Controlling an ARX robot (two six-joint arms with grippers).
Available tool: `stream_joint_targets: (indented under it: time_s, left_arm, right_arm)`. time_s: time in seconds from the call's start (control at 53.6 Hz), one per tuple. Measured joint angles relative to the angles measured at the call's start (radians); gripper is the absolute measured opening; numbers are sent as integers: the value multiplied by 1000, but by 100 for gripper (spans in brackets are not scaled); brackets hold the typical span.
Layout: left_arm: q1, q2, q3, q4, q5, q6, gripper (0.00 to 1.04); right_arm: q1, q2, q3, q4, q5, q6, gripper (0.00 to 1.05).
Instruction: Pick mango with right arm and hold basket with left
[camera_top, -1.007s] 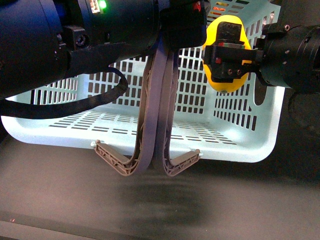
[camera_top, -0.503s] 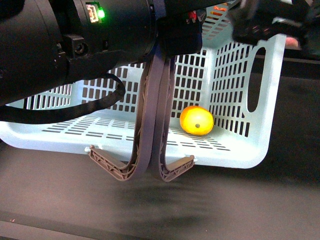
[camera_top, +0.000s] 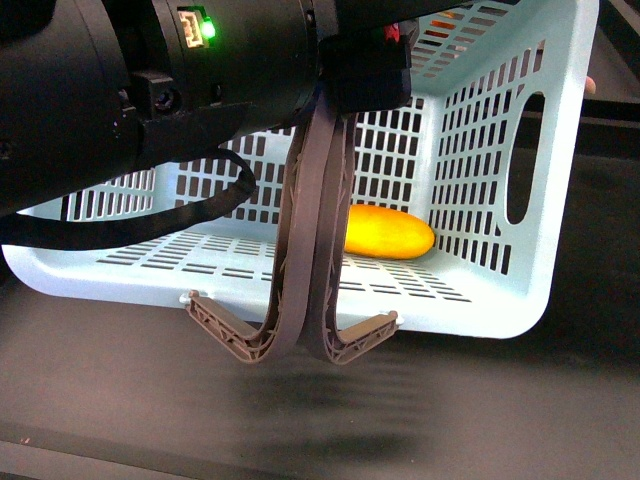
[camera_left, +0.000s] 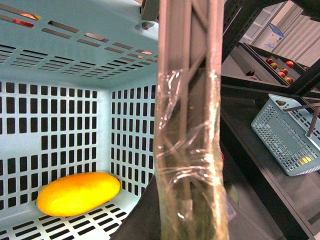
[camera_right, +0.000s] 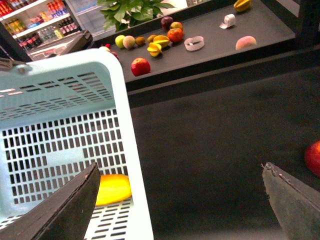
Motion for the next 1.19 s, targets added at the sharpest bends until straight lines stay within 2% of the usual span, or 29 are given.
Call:
stream_joint_targets:
  time_s: [0.131,0.559,0.615,0.653,0.671,0.783,0.932,1.044,1.193]
  left_arm:
    - [0,0,0,0,0,0,9]
    - [0,0,0,0,0,1,9]
    - [0,0,0,0,0,0,9]
    - [0,0,0,0,0,-2,9]
    - [0,0,0,0,0,-1,9]
    - [0,0,0,0,0,-1,9]
    - [0,0,0,0,0,-1,9]
    - [0,0,0,0,0,-1,9]
    - [0,0,0,0,0,-1,9]
  right_arm:
    - [-9,-156,-39,-108,29,18,97]
    - [-12,-176,-38,-108,27,21,97]
    - [-50,-157,-97,83,-69,-103,85]
    - [-59,-166,-116,135,-79,-166,78]
    - [-61,-181,-116,137,-79,-217,72]
    - [-65,-244,-117,100,-83,-295,55]
    - [-65,-319,-117,27,-85,-328,30]
    - [-65,-386,-117,-36,-85,-337,3]
    - [-65,-446,-117,-96,-86,-343,2]
